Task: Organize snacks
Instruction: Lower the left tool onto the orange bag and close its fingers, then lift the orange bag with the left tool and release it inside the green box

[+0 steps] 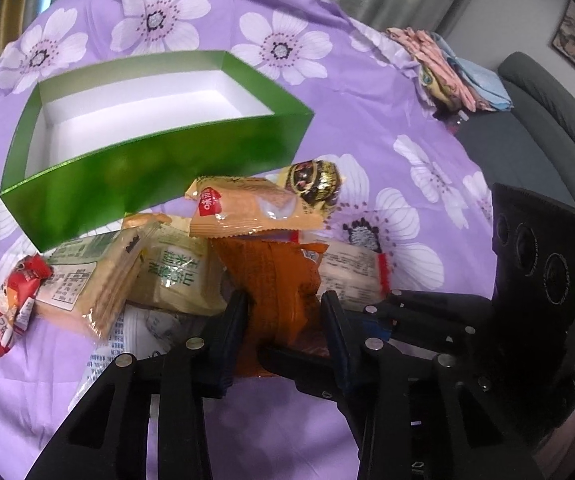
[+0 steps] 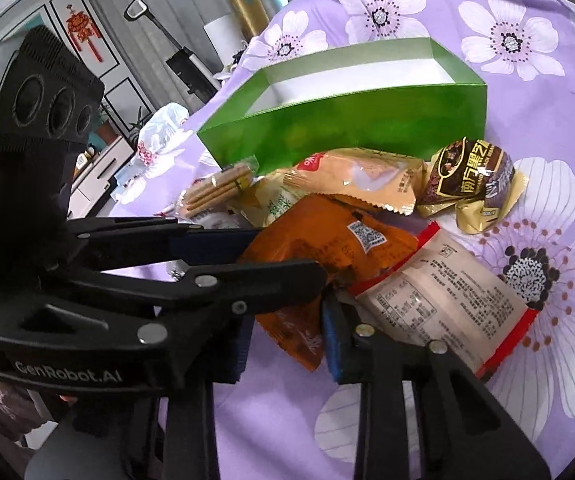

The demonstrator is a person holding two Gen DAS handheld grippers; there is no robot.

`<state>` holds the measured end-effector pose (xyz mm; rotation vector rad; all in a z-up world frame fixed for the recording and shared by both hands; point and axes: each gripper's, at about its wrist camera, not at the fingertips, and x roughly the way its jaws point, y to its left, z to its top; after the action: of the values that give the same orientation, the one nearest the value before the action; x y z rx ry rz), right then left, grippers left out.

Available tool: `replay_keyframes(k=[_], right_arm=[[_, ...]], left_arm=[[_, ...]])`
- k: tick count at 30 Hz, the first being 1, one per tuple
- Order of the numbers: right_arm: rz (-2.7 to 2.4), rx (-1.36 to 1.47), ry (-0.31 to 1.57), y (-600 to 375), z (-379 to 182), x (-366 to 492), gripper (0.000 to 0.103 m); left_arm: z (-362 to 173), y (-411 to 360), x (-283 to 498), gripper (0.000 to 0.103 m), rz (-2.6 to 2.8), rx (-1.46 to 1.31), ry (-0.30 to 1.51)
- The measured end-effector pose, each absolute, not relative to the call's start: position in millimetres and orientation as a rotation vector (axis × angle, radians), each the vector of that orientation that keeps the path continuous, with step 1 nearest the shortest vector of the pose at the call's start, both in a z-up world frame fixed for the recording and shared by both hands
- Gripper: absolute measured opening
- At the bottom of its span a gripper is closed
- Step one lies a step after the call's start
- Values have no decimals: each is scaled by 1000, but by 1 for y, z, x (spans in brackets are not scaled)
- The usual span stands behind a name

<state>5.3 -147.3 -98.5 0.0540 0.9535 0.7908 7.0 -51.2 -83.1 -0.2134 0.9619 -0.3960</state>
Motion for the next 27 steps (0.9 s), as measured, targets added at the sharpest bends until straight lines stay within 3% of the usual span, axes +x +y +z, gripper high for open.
replay_keyframes(k=[12,27], right_arm=[[807,40,832,-155,-52,-11,31],[833,-8,686,-129,-5,51,31]], left_arm=[[-32,-50,-3,38,-421,-214,838],[11,-16,55,38,-358,-221,743]])
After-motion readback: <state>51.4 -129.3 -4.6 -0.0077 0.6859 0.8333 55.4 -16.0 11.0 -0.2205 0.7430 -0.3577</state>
